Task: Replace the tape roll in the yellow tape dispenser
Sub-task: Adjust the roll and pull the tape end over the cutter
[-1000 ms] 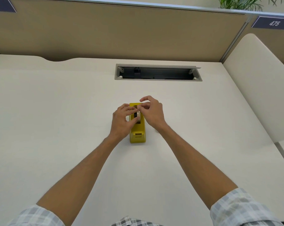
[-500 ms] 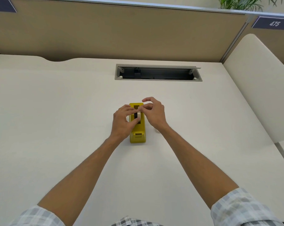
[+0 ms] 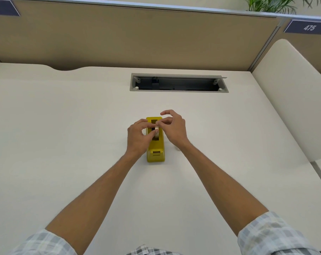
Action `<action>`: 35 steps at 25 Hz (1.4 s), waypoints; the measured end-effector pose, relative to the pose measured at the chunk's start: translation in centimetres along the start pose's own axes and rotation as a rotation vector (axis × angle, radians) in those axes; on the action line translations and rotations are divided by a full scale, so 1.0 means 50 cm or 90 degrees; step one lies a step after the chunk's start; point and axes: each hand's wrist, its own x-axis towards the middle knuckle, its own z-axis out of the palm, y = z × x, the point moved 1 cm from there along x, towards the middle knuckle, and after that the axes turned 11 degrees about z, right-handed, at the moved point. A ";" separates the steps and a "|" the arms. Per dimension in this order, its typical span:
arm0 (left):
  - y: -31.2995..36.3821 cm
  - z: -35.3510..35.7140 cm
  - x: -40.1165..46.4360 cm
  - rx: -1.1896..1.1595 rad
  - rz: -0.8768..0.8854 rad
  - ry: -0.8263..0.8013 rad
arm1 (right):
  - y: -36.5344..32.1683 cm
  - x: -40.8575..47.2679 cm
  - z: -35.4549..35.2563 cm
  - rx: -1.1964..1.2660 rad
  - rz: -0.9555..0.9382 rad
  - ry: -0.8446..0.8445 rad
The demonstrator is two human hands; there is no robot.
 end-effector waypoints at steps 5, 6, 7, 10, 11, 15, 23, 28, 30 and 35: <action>0.003 0.002 -0.005 0.011 -0.003 -0.001 | 0.003 -0.001 -0.005 0.017 -0.002 -0.003; 0.002 0.002 -0.005 0.008 -0.004 -0.007 | 0.003 0.000 -0.006 0.014 -0.001 -0.006; 0.001 0.002 -0.005 0.007 -0.007 -0.014 | 0.002 0.001 -0.007 0.009 0.000 -0.007; -0.004 0.002 -0.003 0.027 -0.033 -0.042 | 0.001 0.006 -0.007 -0.009 -0.003 -0.006; -0.005 0.002 -0.002 0.031 -0.035 -0.050 | 0.002 0.007 -0.007 -0.013 -0.007 -0.006; -0.008 -0.002 0.000 0.035 -0.028 -0.063 | 0.002 0.011 -0.002 -0.028 -0.014 -0.003; -0.005 -0.001 -0.004 0.064 -0.011 -0.063 | 0.007 0.014 -0.003 0.020 0.002 -0.010; -0.002 0.001 -0.006 0.043 -0.028 -0.042 | 0.010 0.022 -0.003 0.008 -0.011 -0.014; -0.002 0.002 -0.007 0.033 -0.031 -0.038 | 0.014 0.026 0.000 0.006 -0.021 -0.009; -0.001 0.001 -0.010 0.026 -0.037 -0.022 | 0.023 0.028 0.013 0.002 -0.032 0.005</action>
